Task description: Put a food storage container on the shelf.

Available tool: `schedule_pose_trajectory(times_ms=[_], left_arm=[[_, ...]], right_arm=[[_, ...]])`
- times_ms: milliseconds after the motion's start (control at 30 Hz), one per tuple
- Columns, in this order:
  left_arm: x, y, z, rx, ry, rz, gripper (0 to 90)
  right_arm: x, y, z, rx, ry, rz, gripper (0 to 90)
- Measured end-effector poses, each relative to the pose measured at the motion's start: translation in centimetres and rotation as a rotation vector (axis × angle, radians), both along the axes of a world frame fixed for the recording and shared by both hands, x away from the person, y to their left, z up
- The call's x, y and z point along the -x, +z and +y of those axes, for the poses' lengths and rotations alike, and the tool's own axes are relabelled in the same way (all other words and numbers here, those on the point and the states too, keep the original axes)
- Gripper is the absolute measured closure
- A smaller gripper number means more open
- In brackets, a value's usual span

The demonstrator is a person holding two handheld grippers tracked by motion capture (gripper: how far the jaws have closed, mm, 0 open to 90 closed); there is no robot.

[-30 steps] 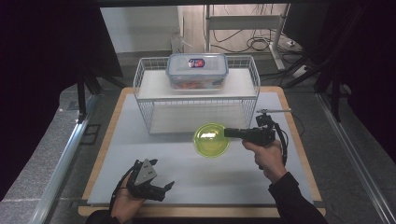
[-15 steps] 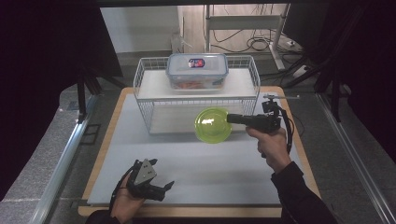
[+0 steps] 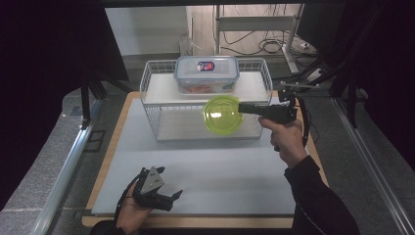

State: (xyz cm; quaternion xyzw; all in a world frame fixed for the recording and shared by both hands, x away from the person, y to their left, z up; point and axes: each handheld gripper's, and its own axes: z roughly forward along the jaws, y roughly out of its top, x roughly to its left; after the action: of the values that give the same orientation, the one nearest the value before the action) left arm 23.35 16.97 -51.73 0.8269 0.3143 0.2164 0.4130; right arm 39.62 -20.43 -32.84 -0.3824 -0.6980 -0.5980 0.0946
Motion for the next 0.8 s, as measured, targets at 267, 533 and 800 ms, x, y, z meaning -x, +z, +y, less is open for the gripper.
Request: schedule_pose_trajectory(times_ms=[267,533,800], left_arm=[[0.0,0.0,0.0,0.005,0.001,-0.002,4.3],[0.0,0.1,0.1,0.009,0.001,0.002,4.3],[0.0,0.1,0.1,0.013,0.0,0.005,4.3]], right_arm=[[-1.1,1.8,0.4,-0.031,0.007,0.0,84.4],[-2.2,4.0,0.8,-0.04,-0.011,-0.018,84.4],[-3.5,6.2,1.4,-0.032,-0.043,-0.03,84.4]])
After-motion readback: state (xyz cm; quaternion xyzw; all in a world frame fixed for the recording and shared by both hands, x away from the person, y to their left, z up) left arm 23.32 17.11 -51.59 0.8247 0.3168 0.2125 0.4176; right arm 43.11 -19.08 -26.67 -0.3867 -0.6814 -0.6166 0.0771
